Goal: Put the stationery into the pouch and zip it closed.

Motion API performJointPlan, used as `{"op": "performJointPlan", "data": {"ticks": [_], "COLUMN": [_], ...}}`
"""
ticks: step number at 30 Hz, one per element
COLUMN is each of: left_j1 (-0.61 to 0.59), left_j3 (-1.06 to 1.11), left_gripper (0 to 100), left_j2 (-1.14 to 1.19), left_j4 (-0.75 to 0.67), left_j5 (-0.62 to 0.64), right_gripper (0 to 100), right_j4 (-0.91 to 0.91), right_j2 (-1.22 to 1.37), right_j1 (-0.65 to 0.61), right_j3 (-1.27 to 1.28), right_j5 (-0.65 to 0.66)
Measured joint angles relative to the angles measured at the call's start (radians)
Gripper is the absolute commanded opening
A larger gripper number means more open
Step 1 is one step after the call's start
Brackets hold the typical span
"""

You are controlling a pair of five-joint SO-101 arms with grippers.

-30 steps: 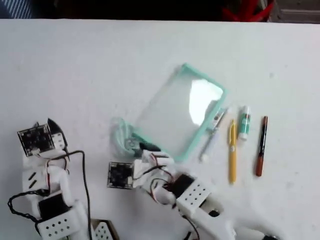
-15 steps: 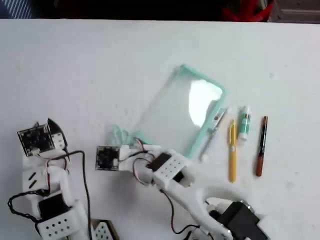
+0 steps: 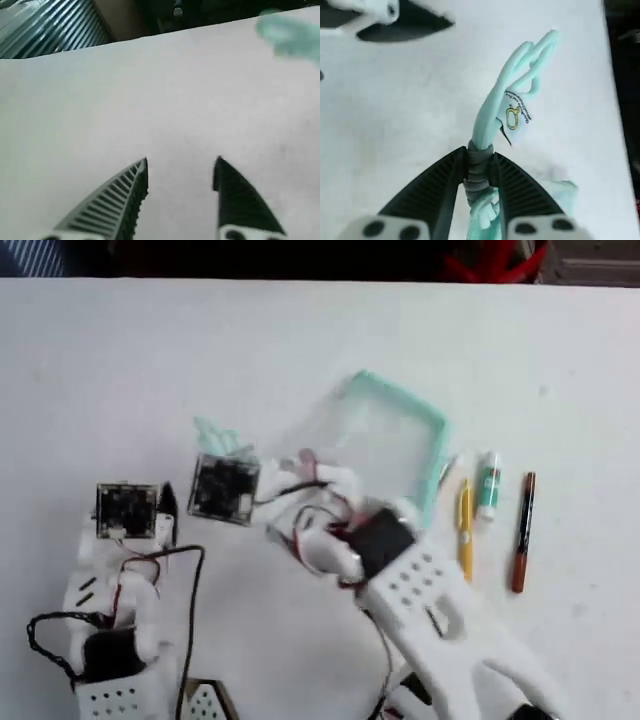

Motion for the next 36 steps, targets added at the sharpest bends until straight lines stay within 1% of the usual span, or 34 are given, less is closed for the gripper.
{"op": "performJointPlan", "data": {"ticks": [3, 6, 10, 15, 18, 20, 25, 28, 31, 36], "left_j1": [0.012, 0.075, 0.232, 0.442, 0.568, 0.621, 0.621, 0.621, 0.614, 0.575], "left_j3": [-0.092, -0.198, -0.327, -0.411, -0.413, -0.413, -0.413, -0.413, -0.425, -0.502], "left_gripper": [40, 38, 37, 37, 37, 37, 37, 37, 42, 44], "left_j2": [0.0, 0.0, -0.009, -0.011, -0.011, -0.011, -0.011, -0.011, -0.011, -0.012], "left_j4": [0.12, 0.206, 0.272, 0.284, 0.311, 0.319, 0.307, 0.304, 0.321, 0.354], "left_j5": [0.121, 0.163, 0.161, 0.153, 0.08, 0.021, -0.069, -0.152, -0.218, -0.247], "right_gripper": [1.8, 1.8, 1.8, 1.8, 1.8, 1.8, 1.8, 1.8, 1.8, 1.8], "right_j4": [0.17, 0.321, 0.462, 0.623, 0.657, 0.66, 0.664, 0.664, 0.664, 0.664], "right_j2": [-0.044, -0.038, -0.005, 0.058, 0.092, 0.092, 0.092, 0.092, 0.071, 0.006], "right_j1": [0.029, 0.04, 0.038, -0.015, -0.034, -0.035, -0.117, -0.221, -0.322, -0.445], "right_j3": [-0.218, -0.411, -0.608, -0.852, -0.902, -0.91, -0.914, -0.914, -0.914, -0.914], "right_j5": [0.0, 0.0, -0.052, -0.075, -0.075, -0.075, -0.075, -0.075, -0.075, -0.068]}}
